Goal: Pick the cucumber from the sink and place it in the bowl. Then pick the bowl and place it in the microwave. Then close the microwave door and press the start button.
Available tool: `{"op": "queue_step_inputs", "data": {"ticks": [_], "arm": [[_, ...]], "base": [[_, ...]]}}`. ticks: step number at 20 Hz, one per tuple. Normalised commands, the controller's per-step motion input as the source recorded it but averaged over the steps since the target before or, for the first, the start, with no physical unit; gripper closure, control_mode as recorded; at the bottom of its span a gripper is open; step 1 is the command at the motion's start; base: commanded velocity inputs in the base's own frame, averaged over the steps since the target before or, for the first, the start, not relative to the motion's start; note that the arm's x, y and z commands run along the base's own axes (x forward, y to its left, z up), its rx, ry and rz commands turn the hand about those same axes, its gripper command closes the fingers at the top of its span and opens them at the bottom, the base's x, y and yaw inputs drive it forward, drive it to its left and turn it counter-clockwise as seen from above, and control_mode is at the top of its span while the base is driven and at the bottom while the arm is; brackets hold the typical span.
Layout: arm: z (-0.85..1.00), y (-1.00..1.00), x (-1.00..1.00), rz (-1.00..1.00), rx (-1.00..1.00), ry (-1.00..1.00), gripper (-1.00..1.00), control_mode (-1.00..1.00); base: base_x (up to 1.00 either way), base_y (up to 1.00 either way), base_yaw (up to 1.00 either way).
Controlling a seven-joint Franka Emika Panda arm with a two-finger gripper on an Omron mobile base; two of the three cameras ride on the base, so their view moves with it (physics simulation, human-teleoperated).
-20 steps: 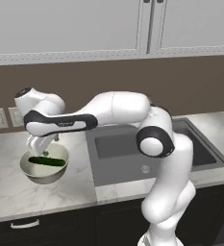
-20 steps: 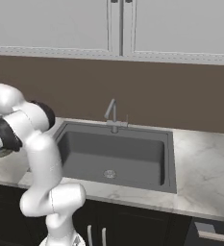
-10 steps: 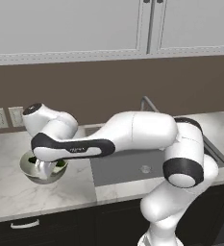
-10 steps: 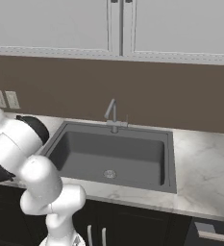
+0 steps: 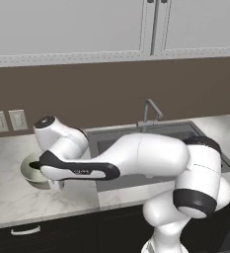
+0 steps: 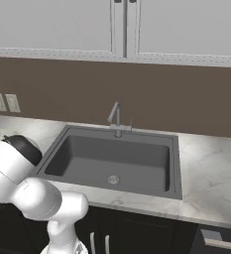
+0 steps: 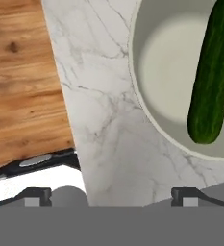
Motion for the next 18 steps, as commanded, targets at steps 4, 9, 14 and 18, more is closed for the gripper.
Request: {"op": "queue_step_inputs", "data": {"ticks": [4, 9, 14, 18], "arm": [[-0.43, 0.01, 0.32, 0.20, -0.05, 0.00, -1.00, -1.00], [-0.32, 0.05, 0.17, 0.18, -0.05, -0.06, -1.00, -1.00], [-0.09, 0.19, 0.11, 0.12, -0.06, -0.15, -1.00, -1.00], [-0.01, 0.22, 0.01, 0.10, -0.05, -0.18, -1.00, -1.00]], "base": [[0.00, 0.00, 0.00], [0.00, 0.00, 0.00], [0.00, 0.00, 0.00], [0.00, 0.00, 0.00]]}}
